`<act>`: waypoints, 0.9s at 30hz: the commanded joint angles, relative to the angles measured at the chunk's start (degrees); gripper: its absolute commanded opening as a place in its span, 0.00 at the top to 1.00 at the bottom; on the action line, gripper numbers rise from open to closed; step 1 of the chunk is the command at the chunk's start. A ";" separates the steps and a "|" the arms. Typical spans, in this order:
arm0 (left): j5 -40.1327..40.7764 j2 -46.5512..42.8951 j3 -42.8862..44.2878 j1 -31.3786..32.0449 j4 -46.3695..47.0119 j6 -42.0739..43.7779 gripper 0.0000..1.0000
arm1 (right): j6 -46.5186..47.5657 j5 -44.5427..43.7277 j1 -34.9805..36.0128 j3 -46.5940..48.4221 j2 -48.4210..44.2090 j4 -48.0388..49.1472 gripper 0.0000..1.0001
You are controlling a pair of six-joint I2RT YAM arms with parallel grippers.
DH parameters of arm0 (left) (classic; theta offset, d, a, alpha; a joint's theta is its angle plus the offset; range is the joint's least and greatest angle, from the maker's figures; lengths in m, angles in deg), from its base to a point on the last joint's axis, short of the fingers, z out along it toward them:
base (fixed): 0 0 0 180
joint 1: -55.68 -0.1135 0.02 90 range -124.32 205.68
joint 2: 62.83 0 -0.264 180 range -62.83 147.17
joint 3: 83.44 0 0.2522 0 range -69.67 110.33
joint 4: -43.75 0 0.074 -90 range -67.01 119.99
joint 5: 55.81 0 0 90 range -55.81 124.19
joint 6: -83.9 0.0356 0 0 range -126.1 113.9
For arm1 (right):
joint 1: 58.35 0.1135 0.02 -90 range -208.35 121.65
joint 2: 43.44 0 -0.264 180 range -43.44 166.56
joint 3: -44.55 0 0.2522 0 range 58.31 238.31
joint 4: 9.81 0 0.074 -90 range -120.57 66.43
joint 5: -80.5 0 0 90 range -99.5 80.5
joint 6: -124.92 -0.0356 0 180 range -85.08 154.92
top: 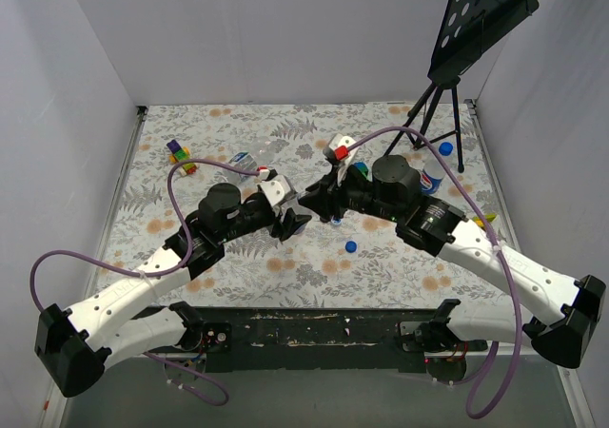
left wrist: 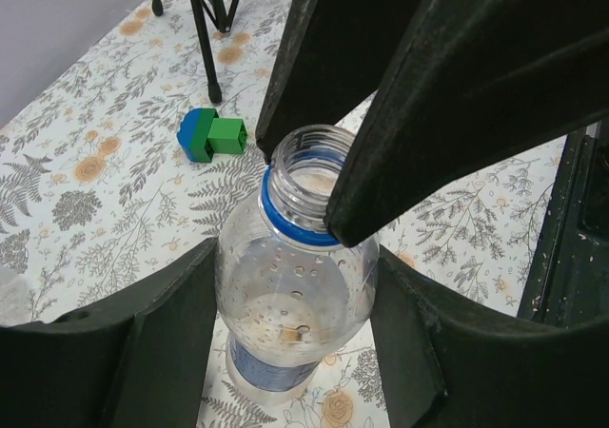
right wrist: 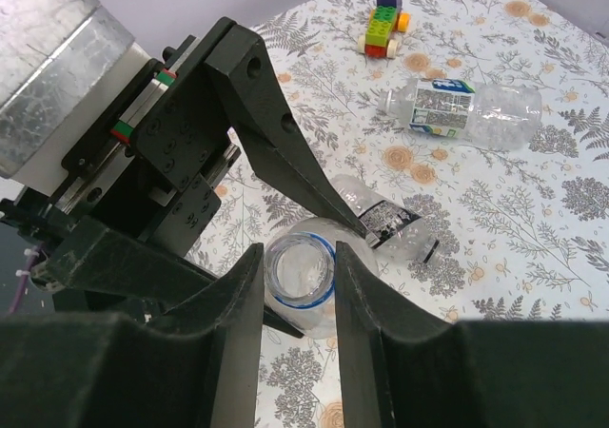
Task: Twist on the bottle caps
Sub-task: Adjust the plastic bottle.
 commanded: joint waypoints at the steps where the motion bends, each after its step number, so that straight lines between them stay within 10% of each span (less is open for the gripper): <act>1: 0.89 -2.05 -0.90 -0.02 6.36 0.32 0.61 | -5.86 -0.01 0.27 -1.36 -2.30 5.14 0.99; 7: 1.24 -2.57 -2.31 -0.02 8.64 0.06 0.39 | -7.97 0.08 0.36 -2.07 -3.44 6.02 0.99; 27: 1.85 -4.42 -7.49 -0.02 15.23 2.35 0.31 | -13.68 0.96 0.27 -3.47 -5.56 10.94 0.99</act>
